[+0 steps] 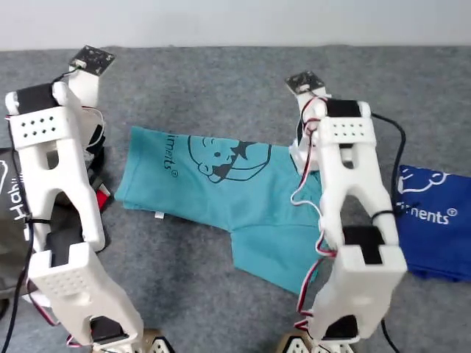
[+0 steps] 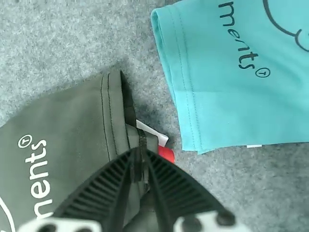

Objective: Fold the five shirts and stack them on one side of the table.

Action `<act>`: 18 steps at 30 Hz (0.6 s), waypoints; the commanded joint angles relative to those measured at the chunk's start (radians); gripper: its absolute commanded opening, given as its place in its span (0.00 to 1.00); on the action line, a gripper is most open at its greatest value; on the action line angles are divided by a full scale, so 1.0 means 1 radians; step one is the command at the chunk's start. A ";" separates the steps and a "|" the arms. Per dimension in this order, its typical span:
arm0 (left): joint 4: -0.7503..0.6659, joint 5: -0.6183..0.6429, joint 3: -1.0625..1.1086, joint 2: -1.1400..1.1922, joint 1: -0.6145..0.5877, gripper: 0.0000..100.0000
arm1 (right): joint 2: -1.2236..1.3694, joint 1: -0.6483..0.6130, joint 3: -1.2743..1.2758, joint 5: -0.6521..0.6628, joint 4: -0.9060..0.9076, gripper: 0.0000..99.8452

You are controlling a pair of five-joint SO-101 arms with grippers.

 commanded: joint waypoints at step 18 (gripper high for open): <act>0.026 0.009 -0.035 -0.020 -0.005 0.02 | 0.711 0.042 -0.914 0.104 -0.044 0.04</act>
